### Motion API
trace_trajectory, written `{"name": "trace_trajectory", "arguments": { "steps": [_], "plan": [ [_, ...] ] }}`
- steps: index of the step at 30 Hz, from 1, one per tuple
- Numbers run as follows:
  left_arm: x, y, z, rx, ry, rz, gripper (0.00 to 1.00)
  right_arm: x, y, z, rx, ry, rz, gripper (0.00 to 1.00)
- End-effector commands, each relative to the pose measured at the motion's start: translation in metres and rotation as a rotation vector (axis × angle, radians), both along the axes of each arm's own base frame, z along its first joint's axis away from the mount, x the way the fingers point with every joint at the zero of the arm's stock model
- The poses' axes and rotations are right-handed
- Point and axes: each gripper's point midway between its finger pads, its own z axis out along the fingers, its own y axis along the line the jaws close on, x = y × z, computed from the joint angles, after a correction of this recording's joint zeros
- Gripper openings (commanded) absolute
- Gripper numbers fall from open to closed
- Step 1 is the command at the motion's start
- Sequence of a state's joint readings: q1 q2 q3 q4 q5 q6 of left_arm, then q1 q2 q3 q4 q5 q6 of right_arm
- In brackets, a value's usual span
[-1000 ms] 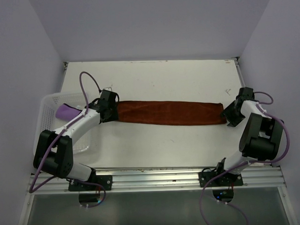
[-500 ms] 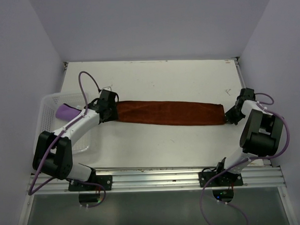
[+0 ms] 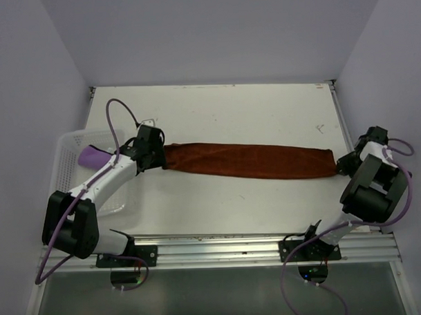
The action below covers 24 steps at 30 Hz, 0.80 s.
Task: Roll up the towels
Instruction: Fold the towel
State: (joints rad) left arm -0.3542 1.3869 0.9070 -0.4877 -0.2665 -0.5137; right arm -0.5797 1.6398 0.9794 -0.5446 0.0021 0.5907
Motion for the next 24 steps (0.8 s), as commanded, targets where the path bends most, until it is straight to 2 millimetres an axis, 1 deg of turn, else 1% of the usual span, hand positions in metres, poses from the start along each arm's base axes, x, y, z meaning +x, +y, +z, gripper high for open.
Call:
{"name": "trace_trajectory", "arguments": {
  "steps": [1,3,4,5,6,7,8,9,10,12,13,14,16,17,20,21,22,23,24],
  "plan": [
    [0.002,0.004,0.012,0.020,-0.036,-0.008,0.53,0.002,-0.033,0.049,-0.075,-0.064,-0.069,0.00],
    [0.000,0.003,0.009,0.015,-0.032,-0.009,0.53,0.000,-0.035,0.050,-0.083,-0.066,-0.067,0.00],
    [0.001,0.001,0.009,0.005,-0.032,-0.015,0.53,0.006,-0.034,0.053,-0.088,-0.102,-0.058,0.00],
    [0.000,0.000,0.008,0.001,-0.029,-0.019,0.53,0.006,-0.034,0.053,-0.091,-0.111,-0.053,0.00],
    [-0.001,0.000,0.007,0.001,-0.027,-0.020,0.53,0.007,-0.028,0.049,-0.069,-0.129,-0.036,0.00],
    [-0.001,0.000,0.007,-0.001,-0.026,-0.021,0.53,0.014,-0.028,0.056,-0.085,-0.174,-0.019,0.00],
    [-0.001,0.000,0.007,-0.001,-0.027,-0.023,0.53,0.019,-0.022,0.058,-0.070,-0.208,0.005,0.00],
    [-0.001,0.000,0.008,0.000,-0.031,-0.026,0.53,0.021,-0.014,0.056,-0.064,-0.223,0.032,0.00],
    [0.000,-0.001,0.008,-0.001,-0.033,-0.028,0.53,0.028,-0.013,0.061,-0.078,-0.256,0.056,0.00],
    [0.001,-0.002,0.009,-0.004,-0.036,-0.032,0.53,0.041,0.005,0.069,-0.082,-0.295,0.130,0.00],
    [0.000,-0.002,0.009,-0.005,-0.035,-0.035,0.53,0.046,0.009,0.072,-0.095,-0.306,0.160,0.00],
    [0.001,-0.002,0.010,-0.007,-0.036,-0.035,0.53,0.054,0.022,0.078,-0.099,-0.327,0.209,0.00],
    [0.003,-0.003,0.013,-0.007,-0.046,-0.040,0.53,0.063,0.035,0.084,-0.097,-0.349,0.263,0.00],
    [0.003,-0.003,0.014,-0.008,-0.050,-0.042,0.53,0.072,0.047,0.090,-0.094,-0.364,0.303,0.00],
    [0.005,0.001,0.015,0.019,-0.055,-0.046,0.54,0.084,0.072,0.099,-0.079,-0.386,0.376,0.00],
    [0.006,0.002,0.018,0.026,-0.059,-0.045,0.54,0.092,0.087,0.106,-0.080,-0.400,0.423,0.00],
    [0.006,0.004,0.016,0.034,-0.050,-0.043,0.55,0.094,0.095,0.109,-0.080,-0.400,0.452,0.00],
    [0.007,0.004,0.017,0.037,-0.052,-0.040,0.57,0.099,0.111,0.114,-0.076,-0.409,0.495,0.00],
    [0.006,0.005,0.017,0.037,-0.054,-0.039,0.57,0.101,0.120,0.114,-0.064,-0.409,0.520,0.00]
  ]
}}
